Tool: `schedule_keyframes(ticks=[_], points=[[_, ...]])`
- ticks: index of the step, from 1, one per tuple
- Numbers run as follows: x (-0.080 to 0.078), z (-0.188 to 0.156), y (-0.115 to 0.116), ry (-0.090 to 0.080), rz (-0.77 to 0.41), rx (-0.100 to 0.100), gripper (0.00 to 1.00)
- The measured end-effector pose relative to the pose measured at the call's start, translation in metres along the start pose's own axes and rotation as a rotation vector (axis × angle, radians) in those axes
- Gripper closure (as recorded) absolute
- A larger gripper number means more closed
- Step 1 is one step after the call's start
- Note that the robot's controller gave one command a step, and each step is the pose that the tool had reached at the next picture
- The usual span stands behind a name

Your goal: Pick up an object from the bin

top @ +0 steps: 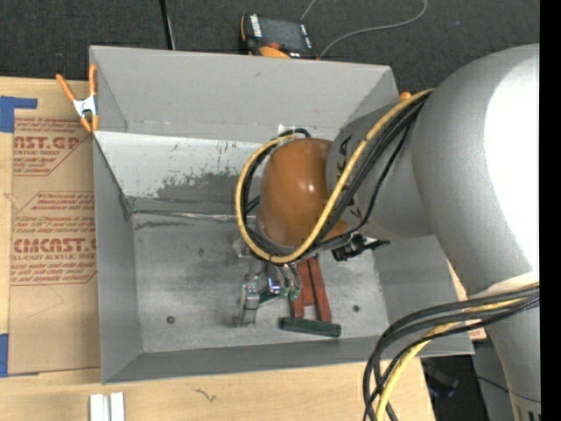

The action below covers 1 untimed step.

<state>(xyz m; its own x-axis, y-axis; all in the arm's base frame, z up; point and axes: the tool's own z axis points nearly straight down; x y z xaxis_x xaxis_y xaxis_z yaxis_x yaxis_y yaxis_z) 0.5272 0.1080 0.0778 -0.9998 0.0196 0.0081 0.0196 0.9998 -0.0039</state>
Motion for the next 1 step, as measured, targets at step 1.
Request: schedule_keyframes(ticks=[1], points=[[-0.0051, 0.0076, -0.0561, -0.007, -0.104, -0.001, 0.00]])
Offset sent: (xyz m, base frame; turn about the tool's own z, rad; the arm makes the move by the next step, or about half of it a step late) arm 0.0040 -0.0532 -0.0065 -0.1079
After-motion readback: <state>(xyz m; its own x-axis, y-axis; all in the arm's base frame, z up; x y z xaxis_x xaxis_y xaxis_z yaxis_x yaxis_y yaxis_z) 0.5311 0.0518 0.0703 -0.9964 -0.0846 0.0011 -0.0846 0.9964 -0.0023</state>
